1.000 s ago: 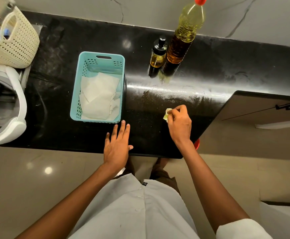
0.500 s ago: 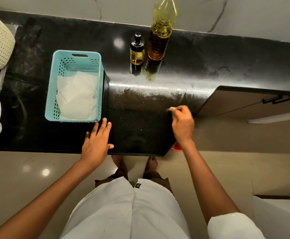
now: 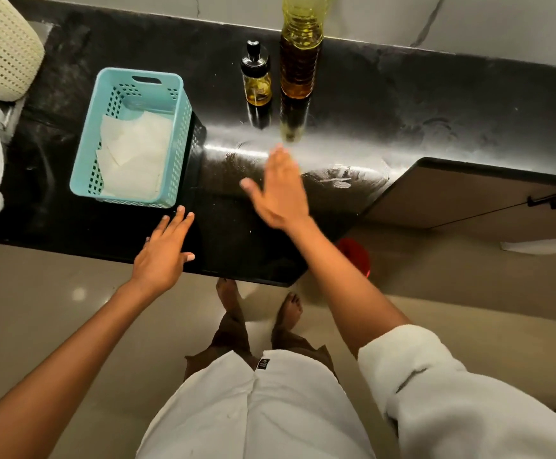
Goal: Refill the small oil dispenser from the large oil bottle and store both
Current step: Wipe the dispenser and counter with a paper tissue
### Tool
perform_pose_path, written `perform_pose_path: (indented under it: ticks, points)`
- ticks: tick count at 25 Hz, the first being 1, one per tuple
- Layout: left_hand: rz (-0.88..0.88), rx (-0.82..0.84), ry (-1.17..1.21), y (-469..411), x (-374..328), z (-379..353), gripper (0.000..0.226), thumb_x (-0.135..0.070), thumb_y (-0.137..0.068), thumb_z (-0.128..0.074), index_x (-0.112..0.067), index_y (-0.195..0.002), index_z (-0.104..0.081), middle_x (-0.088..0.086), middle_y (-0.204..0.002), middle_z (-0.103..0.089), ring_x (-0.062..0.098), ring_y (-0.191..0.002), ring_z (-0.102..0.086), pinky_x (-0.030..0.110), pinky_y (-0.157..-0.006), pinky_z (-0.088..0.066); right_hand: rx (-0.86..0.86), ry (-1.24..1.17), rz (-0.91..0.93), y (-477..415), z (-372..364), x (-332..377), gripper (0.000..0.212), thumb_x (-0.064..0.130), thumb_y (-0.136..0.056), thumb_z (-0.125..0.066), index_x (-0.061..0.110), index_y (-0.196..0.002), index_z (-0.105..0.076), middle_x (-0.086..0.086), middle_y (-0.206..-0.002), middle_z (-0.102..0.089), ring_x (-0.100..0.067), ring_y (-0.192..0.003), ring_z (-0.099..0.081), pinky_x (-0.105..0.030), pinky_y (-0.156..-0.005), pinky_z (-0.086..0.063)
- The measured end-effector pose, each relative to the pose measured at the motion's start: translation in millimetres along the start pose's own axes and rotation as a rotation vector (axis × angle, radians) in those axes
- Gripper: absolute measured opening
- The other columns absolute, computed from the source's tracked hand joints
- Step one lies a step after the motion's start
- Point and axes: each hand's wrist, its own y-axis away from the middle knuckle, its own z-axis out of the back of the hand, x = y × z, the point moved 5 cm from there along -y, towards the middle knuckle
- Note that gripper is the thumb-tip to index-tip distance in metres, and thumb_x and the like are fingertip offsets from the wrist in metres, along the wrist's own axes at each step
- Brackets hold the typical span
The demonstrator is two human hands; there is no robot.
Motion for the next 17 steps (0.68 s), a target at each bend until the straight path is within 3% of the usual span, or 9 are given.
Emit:
perform_pose_path:
  ticks: [2, 4, 9, 12, 14, 17]
  points:
    - [0.011, 0.005, 0.013, 2, -2, 3, 0.094, -0.013, -0.099, -0.073, -0.033, -0.170, -0.015, -0.014, -0.179, -0.002, 0.023, -0.166, -0.005, 0.066, -0.126, -0.026, 0.117, 0.024, 0.141, 37, -22, 25, 0.098, 0.076, -0.104, -0.016, 0.002, -0.168, 0.000, -0.018, -0.176, 0.009, -0.029, -0.164, 0.009, -0.049, -0.134, -0.006]
    - [0.017, 0.002, 0.027, 3, -4, 6, 0.093, -0.012, -0.099, -0.072, -0.034, -0.170, -0.016, -0.015, -0.178, -0.002, 0.021, -0.166, -0.004, 0.066, -0.126, -0.027, 0.134, 0.052, 0.149, 64, -20, 4, 0.098, 0.076, -0.104, -0.019, 0.004, -0.169, -0.003, -0.015, -0.177, 0.008, -0.027, -0.164, 0.008, -0.047, -0.134, -0.004]
    - [0.023, 0.006, 0.054, 5, -7, 9, 0.092, -0.012, -0.099, -0.073, -0.037, -0.169, -0.019, -0.019, -0.177, -0.004, 0.017, -0.165, -0.003, 0.069, -0.123, -0.029, -0.065, 0.092, -0.286, 57, 46, -122, 0.103, 0.081, -0.102, -0.015, 0.002, -0.168, -0.004, -0.018, -0.177, 0.003, -0.031, -0.164, 0.002, -0.051, -0.133, -0.007]
    - [0.006, -0.005, 0.040, 5, -4, 14, 0.092, -0.016, -0.098, -0.075, -0.038, -0.169, -0.021, -0.020, -0.177, -0.006, 0.016, -0.165, -0.007, 0.067, -0.119, -0.037, -0.125, 0.004, -0.436, 10, 63, -125, 0.110, 0.085, -0.096, -0.009, 0.002, -0.168, 0.000, -0.017, -0.177, 0.009, -0.030, -0.164, 0.007, -0.052, -0.133, -0.006]
    - [0.000, -0.012, 0.020, 6, -2, 16, 0.091, -0.018, -0.097, -0.076, -0.038, -0.168, -0.022, -0.021, -0.177, -0.007, 0.015, -0.165, -0.008, 0.064, -0.116, -0.042, -0.103, -0.025, -0.353, -19, 50, -79, 0.114, 0.087, -0.093, -0.004, 0.000, -0.167, -0.001, -0.020, -0.176, 0.004, -0.033, -0.164, 0.003, -0.053, -0.133, -0.009]
    - [-0.008, -0.014, -0.016, 5, 0, 17, 0.092, -0.023, -0.097, -0.077, -0.041, -0.168, -0.022, -0.021, -0.177, -0.008, 0.015, -0.164, -0.011, 0.061, -0.112, -0.047, 0.021, 0.025, -0.060, 8, -7, 22, 0.105, 0.081, -0.101, -0.014, 0.001, -0.167, -0.001, -0.020, -0.176, 0.002, -0.033, -0.164, 0.001, -0.051, -0.133, -0.011]
